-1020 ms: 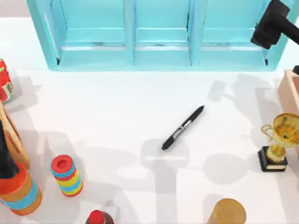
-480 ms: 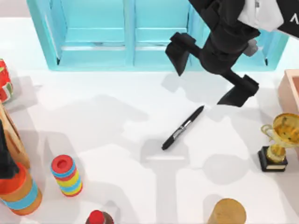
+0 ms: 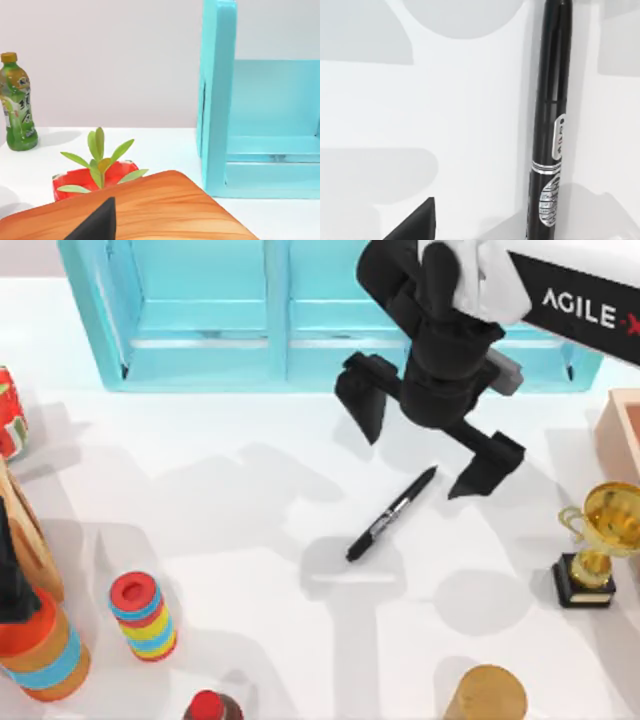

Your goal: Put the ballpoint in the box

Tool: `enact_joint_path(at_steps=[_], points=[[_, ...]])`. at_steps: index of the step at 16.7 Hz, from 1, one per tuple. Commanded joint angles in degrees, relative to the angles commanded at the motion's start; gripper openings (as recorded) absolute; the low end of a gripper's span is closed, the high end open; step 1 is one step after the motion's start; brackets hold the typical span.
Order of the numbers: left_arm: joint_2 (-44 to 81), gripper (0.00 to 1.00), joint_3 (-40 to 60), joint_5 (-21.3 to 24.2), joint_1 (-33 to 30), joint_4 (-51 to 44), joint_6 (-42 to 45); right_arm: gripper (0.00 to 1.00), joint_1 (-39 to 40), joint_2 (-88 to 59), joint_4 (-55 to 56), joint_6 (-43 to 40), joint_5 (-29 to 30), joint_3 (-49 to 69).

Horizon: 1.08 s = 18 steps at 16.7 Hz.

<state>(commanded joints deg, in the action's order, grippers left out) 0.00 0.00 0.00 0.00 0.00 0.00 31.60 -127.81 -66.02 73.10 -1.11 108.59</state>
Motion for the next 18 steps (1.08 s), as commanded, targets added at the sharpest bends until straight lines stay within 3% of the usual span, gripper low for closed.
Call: enact_joint_path(at_steps=[5,12,17,18], points=[[0.00,1.00,0.00,0.00,0.00,0.00,0.00,1.00,-0.09,-1.10,2.23,-0.09,0.01,-1.47],[0.00,1.00,0.00,0.00,0.00,0.00,0.00,1.00,0.33,-7.43,16.52,0.41,0.11,-8.90],[0.00,1.00,0.00,0.00,0.00,0.00,0.00,1.00,0.36,-8.00,17.62,0.45,0.12,-9.61],[0.00,1.00,0.00,0.00,0.00,0.00,0.00,0.92,0.36,-8.00,17.62,0.45,0.12,-9.61]])
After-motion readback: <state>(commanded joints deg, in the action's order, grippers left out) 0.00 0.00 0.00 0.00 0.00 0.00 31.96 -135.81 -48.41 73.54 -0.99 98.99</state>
